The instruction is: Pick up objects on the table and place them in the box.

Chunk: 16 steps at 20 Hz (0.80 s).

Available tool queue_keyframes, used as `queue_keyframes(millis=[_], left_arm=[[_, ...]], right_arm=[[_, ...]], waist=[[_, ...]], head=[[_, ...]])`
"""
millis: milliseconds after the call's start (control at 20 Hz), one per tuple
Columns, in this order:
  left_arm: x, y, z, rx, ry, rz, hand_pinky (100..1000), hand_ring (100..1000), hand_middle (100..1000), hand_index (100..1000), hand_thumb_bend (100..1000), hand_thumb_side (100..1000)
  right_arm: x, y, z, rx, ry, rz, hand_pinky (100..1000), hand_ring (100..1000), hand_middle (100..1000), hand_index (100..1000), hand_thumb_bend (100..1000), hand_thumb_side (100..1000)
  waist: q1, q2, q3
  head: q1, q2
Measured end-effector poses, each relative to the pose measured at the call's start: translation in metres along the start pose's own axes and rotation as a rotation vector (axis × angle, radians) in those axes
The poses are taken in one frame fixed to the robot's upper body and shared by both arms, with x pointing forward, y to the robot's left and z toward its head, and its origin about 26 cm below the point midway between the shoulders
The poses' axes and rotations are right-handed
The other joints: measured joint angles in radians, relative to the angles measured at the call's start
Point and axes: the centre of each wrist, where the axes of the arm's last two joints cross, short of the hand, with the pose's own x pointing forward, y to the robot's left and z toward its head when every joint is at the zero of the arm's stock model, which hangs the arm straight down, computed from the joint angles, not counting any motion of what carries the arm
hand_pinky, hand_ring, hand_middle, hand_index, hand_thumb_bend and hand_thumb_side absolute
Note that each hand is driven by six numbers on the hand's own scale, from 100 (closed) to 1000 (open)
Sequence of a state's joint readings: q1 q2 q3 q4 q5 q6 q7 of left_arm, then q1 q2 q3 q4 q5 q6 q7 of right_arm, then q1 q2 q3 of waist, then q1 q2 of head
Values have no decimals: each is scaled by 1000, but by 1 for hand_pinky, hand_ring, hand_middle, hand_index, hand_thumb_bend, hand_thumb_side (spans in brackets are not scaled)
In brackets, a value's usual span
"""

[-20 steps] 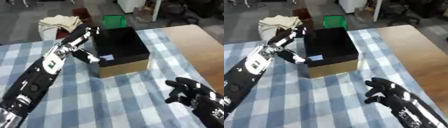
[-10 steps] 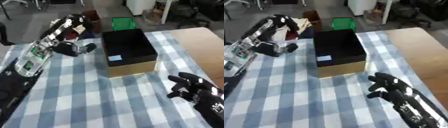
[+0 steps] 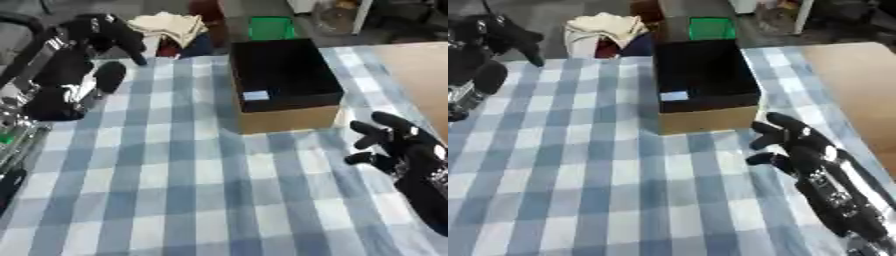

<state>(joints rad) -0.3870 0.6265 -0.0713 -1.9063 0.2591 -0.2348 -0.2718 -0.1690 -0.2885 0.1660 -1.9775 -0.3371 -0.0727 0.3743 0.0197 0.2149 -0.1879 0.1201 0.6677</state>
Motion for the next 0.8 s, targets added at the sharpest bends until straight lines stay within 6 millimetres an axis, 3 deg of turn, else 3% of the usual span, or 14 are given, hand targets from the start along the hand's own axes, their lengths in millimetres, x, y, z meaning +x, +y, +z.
queue_keyframes(millis=[400,800], left_arm=[[-14,-27,29,80,117,111,925,585,594,666,213,671],[-21,-44,37,107,177,161,935,581,590,662,182,749]], right_arm=[[-1,-3,7,-53,13,6,737,1000,673,941,100,637],[-2,-4,9,-70,19,18,736,1000,671,941,100,642]], waist=[[-14,-13,36],[-23,-12,42]], head=[[8,44],[29,82]])
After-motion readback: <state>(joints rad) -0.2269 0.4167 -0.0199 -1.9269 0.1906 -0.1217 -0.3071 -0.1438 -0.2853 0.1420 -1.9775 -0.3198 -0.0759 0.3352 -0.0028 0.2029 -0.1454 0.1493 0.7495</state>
